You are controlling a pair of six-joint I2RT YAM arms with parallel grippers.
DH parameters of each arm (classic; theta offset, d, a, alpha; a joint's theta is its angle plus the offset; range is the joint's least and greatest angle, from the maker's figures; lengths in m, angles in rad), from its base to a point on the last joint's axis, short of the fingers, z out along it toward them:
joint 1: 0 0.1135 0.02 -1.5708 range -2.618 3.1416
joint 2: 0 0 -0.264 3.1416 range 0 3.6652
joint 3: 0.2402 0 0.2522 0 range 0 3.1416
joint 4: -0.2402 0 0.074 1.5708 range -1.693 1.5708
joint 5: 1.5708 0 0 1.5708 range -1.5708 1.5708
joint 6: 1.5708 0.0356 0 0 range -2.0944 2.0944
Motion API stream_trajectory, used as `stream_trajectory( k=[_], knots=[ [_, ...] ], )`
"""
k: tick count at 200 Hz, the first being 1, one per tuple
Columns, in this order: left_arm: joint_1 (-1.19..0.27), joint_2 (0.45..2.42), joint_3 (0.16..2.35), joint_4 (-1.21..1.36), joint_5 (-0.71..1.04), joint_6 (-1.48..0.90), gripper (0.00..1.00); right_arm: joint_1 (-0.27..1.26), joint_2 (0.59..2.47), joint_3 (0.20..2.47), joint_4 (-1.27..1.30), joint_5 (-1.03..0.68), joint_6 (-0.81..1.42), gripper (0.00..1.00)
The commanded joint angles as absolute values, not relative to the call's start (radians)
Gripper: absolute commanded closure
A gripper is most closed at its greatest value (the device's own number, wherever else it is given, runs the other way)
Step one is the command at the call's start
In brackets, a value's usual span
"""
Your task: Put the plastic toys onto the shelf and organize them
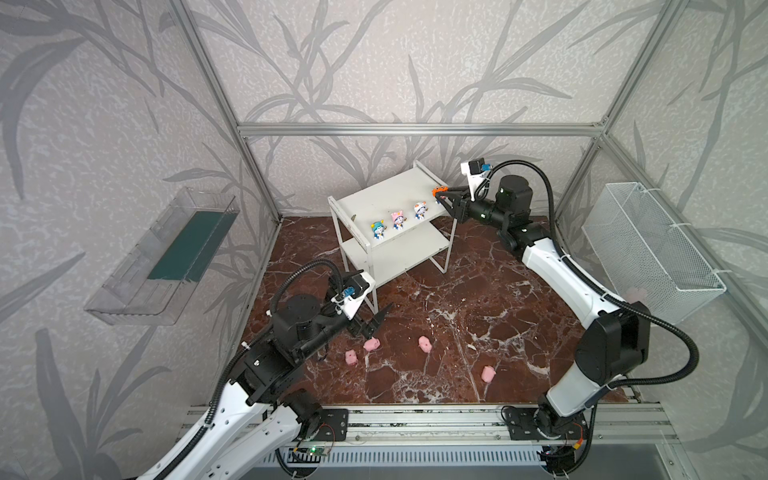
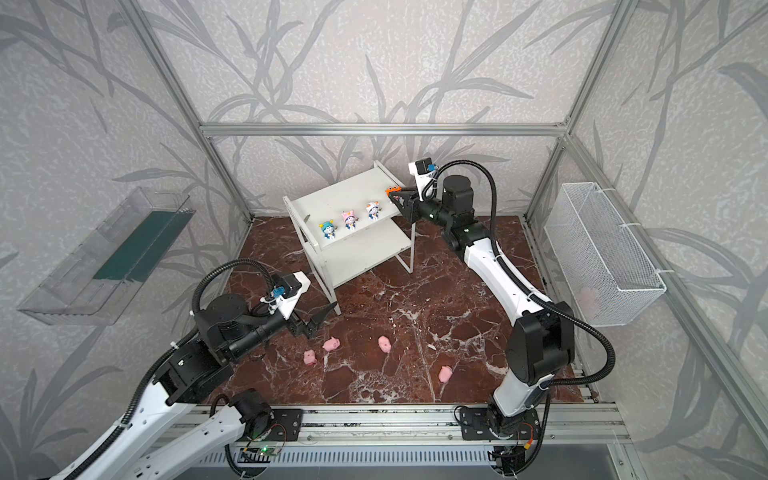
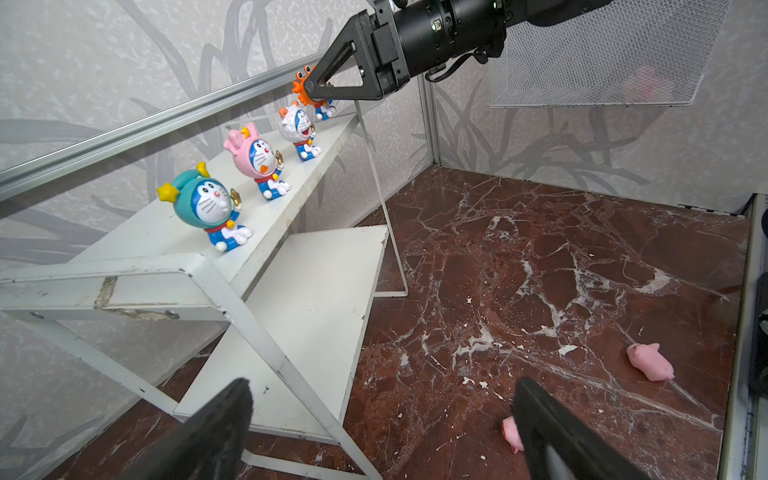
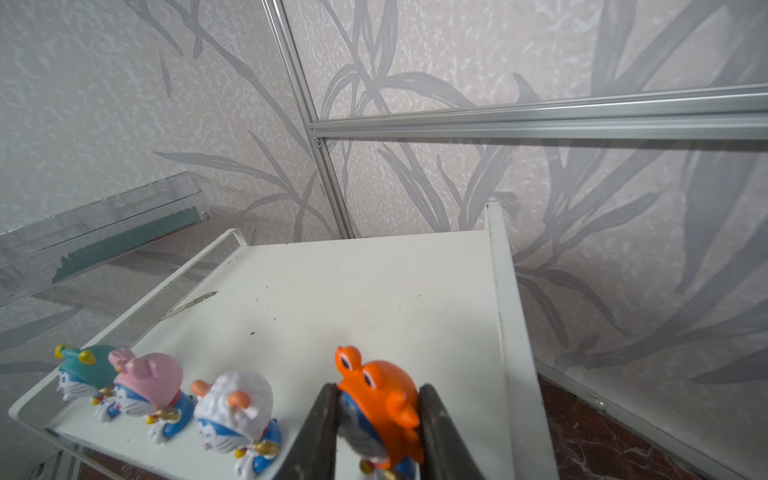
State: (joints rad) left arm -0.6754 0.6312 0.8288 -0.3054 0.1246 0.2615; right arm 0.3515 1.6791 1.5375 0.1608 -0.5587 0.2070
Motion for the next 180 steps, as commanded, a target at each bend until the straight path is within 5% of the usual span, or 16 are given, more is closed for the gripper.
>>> stream_trajectory(
  k=[1, 180],
  knots=[
    [-0.677, 0.624, 0.818, -0.287, 0.135, 0.283, 0.01, 0.348, 1.684, 1.511, 0.274, -0.559, 0.246, 0.78],
    [-0.675, 0.621, 0.816, -0.283, 0.151, 0.279, 0.01, 0.348, 1.642, 1.433, 0.301, -0.525, 0.235, 0.63]
  ],
)
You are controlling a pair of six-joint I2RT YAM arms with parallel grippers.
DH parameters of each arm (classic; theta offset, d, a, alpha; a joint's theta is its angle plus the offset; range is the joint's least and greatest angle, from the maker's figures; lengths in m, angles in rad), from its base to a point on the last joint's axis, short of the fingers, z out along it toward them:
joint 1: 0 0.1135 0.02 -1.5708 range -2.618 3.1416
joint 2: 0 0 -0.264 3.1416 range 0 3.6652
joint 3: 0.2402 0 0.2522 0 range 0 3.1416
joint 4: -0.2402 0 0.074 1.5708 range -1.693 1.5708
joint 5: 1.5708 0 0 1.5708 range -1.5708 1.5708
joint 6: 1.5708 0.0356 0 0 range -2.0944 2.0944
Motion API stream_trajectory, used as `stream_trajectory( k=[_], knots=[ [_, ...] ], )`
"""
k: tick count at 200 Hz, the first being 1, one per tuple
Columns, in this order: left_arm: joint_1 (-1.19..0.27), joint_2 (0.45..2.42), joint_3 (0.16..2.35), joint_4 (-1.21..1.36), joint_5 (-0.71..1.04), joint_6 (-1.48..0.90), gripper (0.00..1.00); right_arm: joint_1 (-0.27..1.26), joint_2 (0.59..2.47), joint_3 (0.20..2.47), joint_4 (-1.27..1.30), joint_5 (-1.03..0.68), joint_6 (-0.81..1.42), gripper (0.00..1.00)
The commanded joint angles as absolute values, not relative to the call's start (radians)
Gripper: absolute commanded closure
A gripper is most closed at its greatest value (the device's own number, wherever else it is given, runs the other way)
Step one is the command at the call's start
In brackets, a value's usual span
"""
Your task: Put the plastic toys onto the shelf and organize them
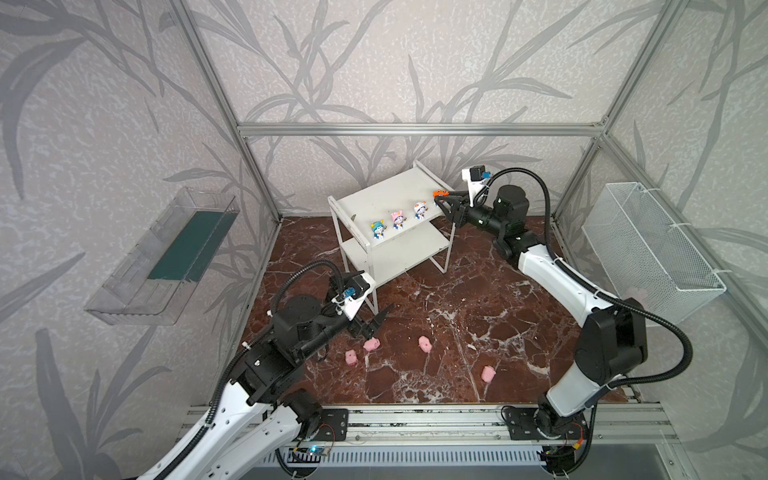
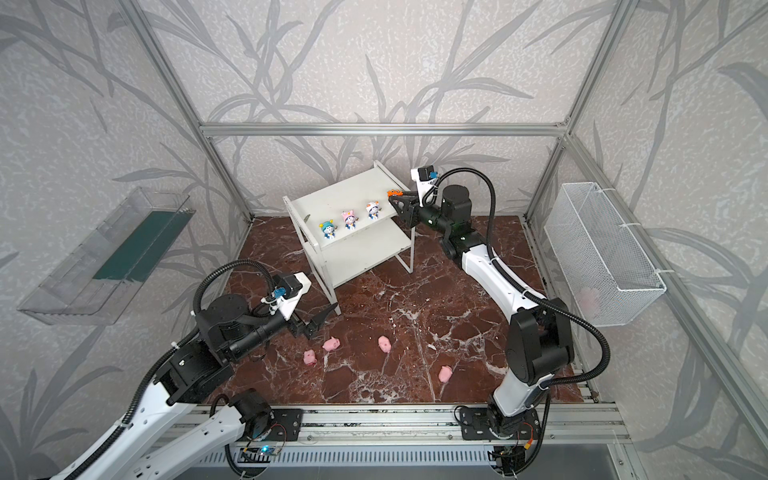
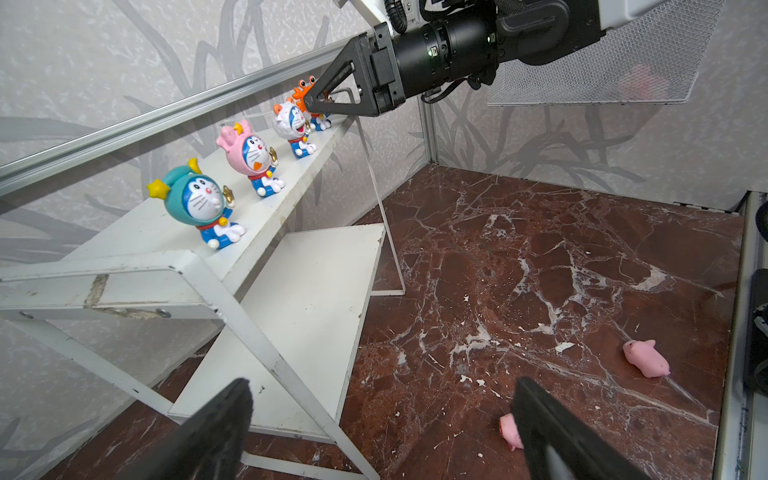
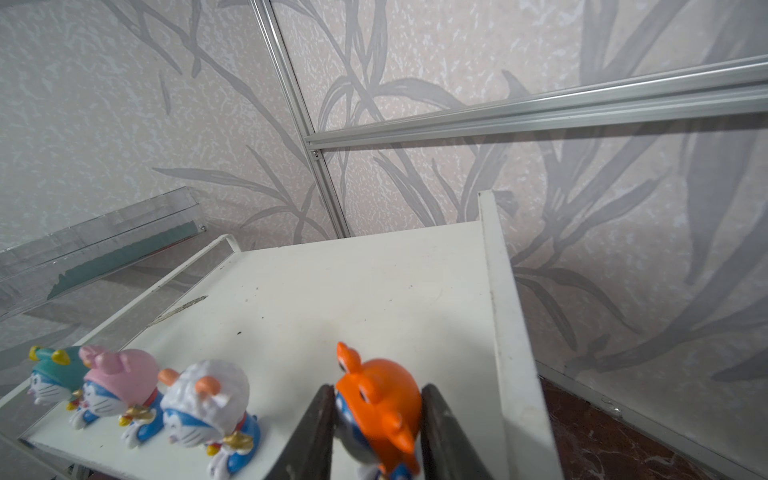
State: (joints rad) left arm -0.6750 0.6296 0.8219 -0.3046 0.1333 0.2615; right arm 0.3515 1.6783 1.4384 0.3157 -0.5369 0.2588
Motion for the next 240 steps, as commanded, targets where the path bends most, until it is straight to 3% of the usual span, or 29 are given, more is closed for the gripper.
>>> stream_trajectory(
  k=[1, 120, 210, 240],
  knots=[
    [-0.674, 0.622, 0.816, -0.283, 0.151, 0.279, 0.01, 0.348, 1.642, 1.433, 0.3, -0.524, 0.234, 0.63],
    [-0.668, 0.624, 0.816, -0.279, 0.164, 0.27, 0.01, 0.327, 1.518, 1.399, 0.233, -0.492, 0.17, 0.59],
    [-0.668, 0.62, 0.816, -0.276, 0.169, 0.264, 0.01, 0.322, 1.52, 1.389, 0.201, -0.566, 0.181, 0.85],
    [-0.668, 0.619, 0.816, -0.278, 0.17, 0.264, 0.01, 0.322, 1.538, 1.403, 0.187, -0.58, 0.187, 0.87]
  ],
)
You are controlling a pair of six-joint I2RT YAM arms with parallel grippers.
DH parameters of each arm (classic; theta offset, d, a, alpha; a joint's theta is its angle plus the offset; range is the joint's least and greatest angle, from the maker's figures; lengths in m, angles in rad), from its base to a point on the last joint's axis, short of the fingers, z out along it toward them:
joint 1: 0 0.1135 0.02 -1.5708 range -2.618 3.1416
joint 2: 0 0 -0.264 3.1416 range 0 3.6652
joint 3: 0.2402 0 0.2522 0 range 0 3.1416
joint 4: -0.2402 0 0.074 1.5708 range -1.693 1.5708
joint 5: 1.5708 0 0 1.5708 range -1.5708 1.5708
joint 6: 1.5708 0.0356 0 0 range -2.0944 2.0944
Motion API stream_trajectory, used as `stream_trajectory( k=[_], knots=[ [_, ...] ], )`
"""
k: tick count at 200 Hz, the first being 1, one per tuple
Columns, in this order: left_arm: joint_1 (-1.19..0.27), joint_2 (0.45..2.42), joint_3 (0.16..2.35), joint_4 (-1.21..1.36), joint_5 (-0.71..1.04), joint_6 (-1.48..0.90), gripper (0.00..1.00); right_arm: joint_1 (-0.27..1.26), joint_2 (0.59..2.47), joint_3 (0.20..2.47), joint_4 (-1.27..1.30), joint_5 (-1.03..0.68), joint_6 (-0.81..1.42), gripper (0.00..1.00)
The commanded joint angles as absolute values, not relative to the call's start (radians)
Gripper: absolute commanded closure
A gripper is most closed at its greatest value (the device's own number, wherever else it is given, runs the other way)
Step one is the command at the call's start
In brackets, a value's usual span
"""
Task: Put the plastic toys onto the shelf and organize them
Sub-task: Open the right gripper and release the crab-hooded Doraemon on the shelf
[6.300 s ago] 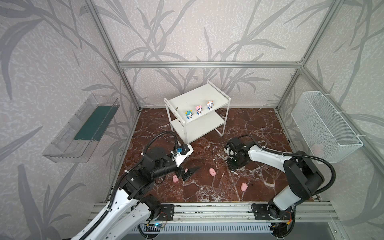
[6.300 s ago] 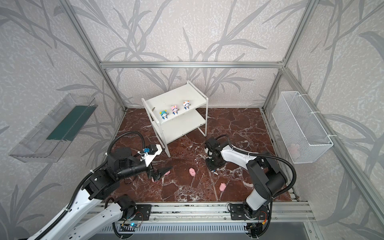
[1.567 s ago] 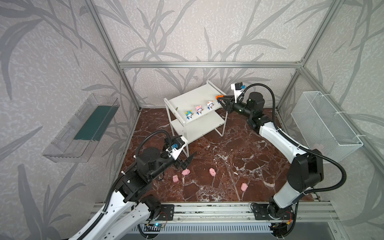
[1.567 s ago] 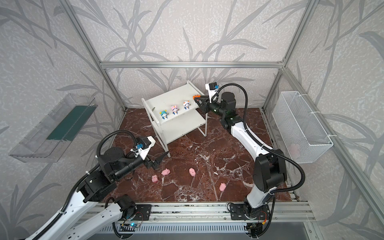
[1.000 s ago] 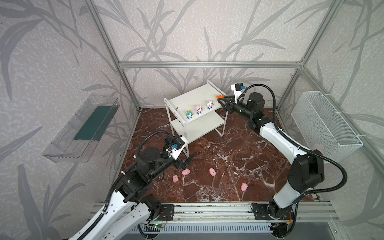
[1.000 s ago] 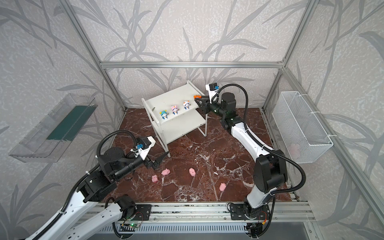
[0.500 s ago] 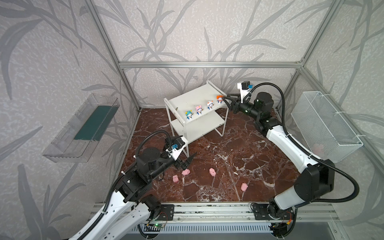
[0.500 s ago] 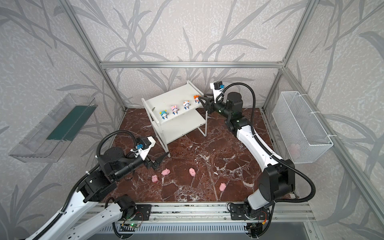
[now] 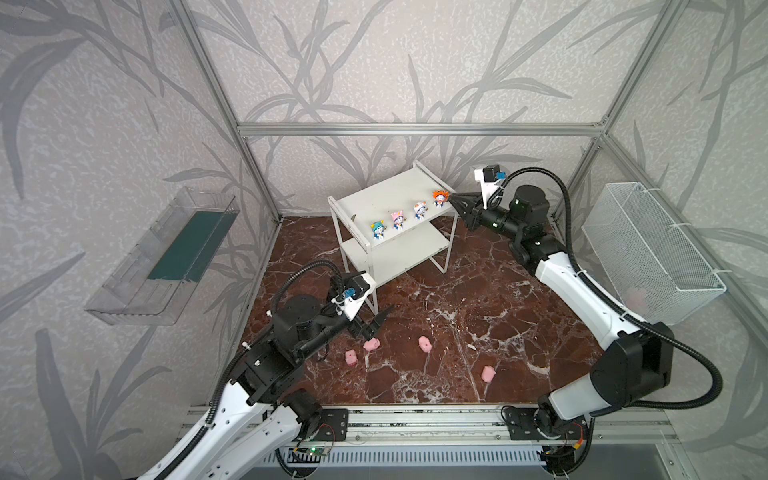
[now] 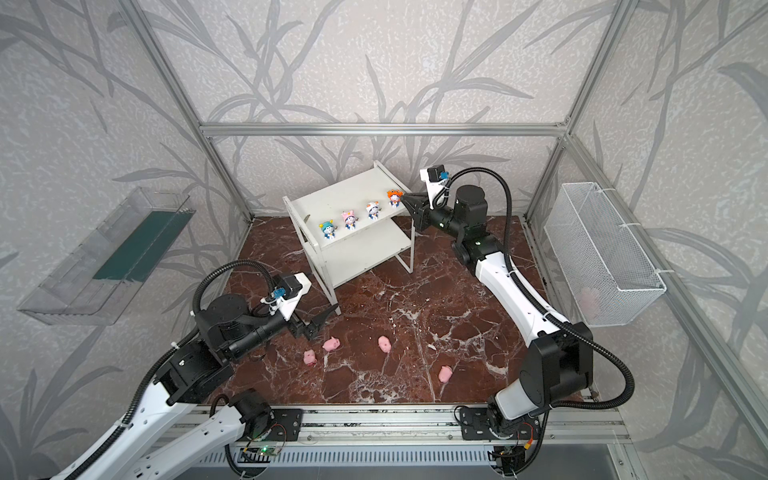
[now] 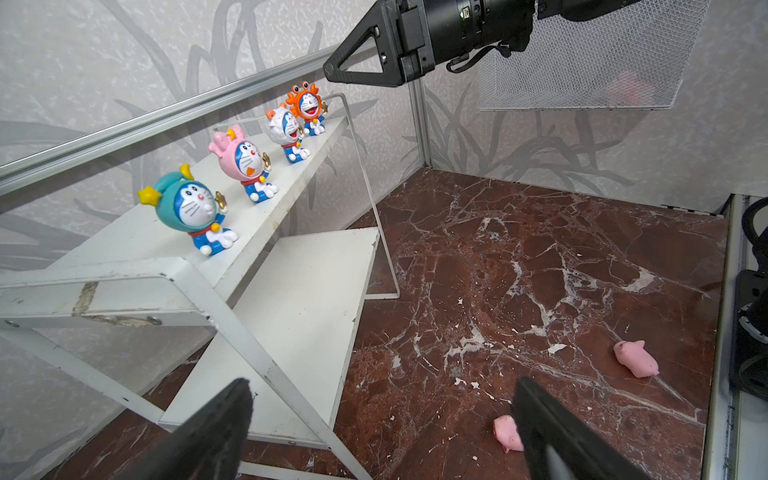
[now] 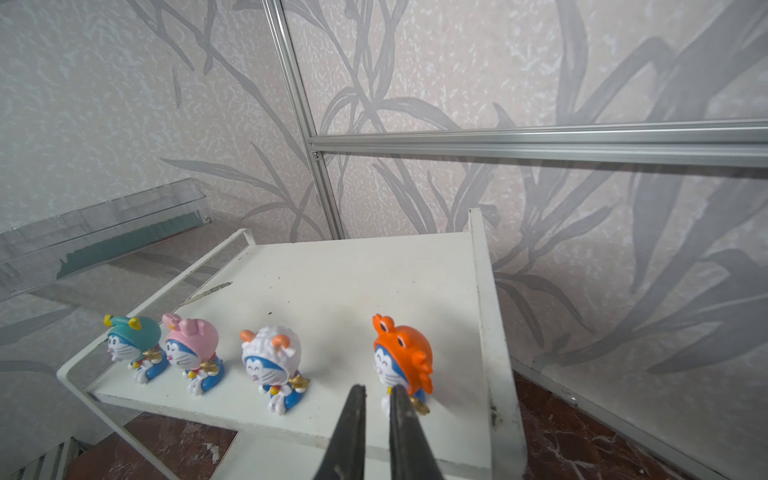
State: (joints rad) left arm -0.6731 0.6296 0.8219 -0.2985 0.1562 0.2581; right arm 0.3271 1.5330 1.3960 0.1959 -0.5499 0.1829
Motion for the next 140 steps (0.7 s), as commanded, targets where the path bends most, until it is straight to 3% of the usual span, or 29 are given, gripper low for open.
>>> stream_trajectory(
  k=[1, 140],
  knots=[
    [-0.669, 0.619, 0.816, -0.278, 0.169, 0.264, 0.01, 0.321, 1.538, 1.404, 0.185, -0.58, 0.187, 0.87],
    [-0.667, 0.613, 0.812, -0.278, 0.164, 0.263, 0.01, 0.316, 1.597, 1.42, 0.176, -0.549, 0.206, 0.86]
  ],
)
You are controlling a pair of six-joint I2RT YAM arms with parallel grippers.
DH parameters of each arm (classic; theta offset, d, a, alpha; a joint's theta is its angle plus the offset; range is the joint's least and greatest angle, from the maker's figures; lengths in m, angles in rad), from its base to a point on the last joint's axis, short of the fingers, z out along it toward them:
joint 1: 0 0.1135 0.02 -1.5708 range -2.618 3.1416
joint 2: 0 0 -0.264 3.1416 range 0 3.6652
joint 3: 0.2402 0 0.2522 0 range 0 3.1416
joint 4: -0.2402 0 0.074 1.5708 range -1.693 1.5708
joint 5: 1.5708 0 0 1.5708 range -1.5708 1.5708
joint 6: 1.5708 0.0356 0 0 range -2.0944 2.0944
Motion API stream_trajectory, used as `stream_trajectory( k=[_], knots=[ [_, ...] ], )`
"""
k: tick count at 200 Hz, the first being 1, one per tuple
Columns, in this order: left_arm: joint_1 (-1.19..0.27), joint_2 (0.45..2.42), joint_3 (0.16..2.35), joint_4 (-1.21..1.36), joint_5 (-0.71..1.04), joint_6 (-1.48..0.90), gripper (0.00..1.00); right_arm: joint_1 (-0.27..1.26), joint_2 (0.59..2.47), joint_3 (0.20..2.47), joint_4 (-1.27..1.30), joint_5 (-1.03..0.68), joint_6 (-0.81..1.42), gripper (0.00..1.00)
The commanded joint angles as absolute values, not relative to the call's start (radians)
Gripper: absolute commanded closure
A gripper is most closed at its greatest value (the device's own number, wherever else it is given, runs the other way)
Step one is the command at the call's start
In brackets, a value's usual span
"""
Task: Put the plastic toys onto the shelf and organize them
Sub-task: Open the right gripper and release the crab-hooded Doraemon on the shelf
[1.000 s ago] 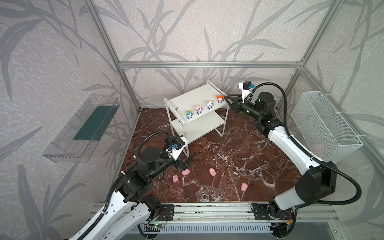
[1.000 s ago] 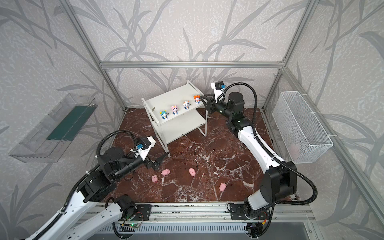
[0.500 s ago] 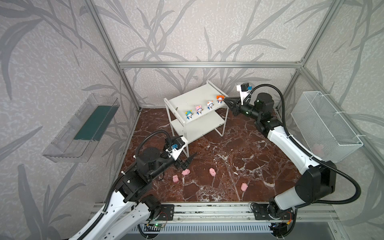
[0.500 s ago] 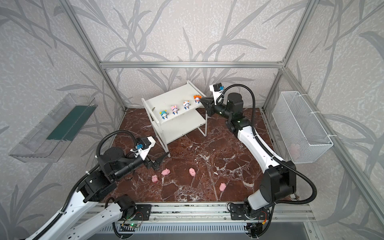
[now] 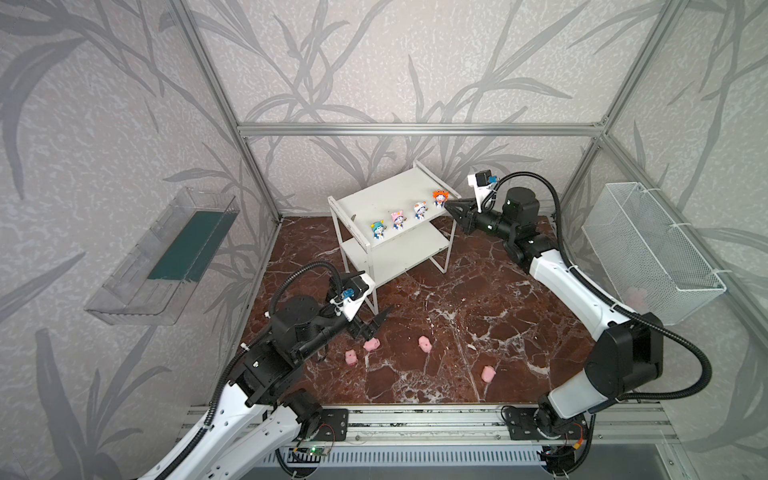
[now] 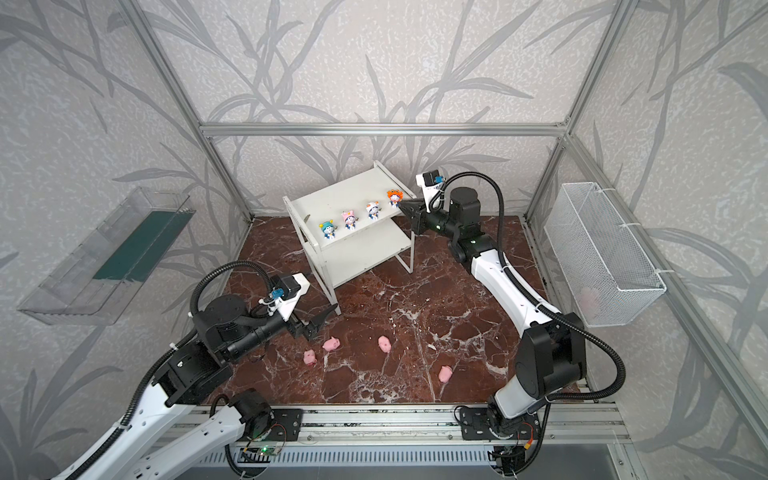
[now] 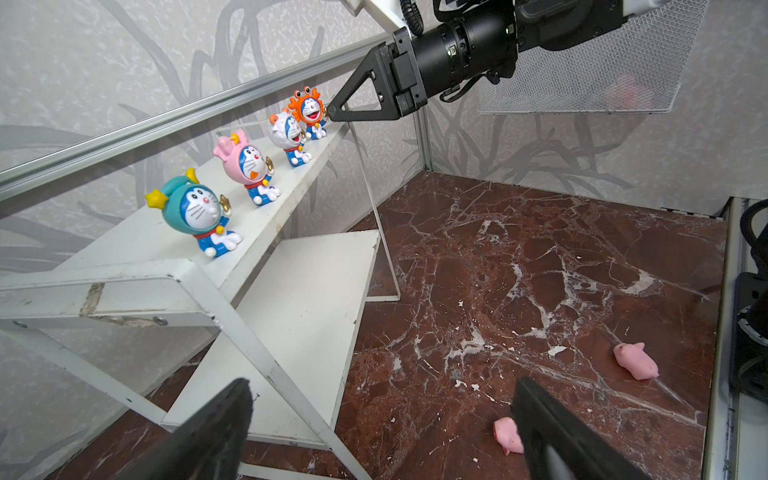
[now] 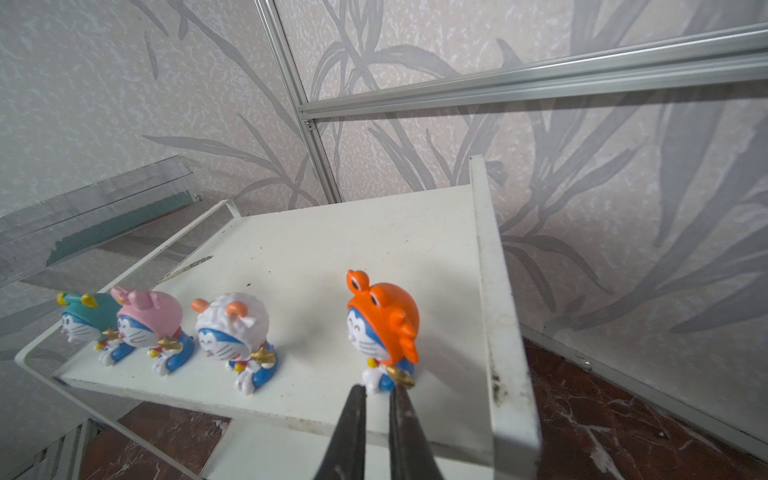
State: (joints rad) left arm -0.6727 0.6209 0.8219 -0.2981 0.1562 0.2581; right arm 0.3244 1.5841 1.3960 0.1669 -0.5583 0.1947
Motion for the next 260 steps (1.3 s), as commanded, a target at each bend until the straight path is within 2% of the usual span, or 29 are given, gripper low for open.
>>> stream_trajectory(
  k=[1, 260],
  knots=[
    [-0.667, 0.612, 0.812, -0.278, 0.164, 0.263, 0.01, 0.316, 1.597, 1.419, 0.177, -0.549, 0.205, 0.86],
    [-0.665, 0.614, 0.811, -0.278, 0.163, 0.265, 0.01, 0.304, 1.635, 1.485, 0.145, -0.528, 0.192, 0.84]
  ],
)
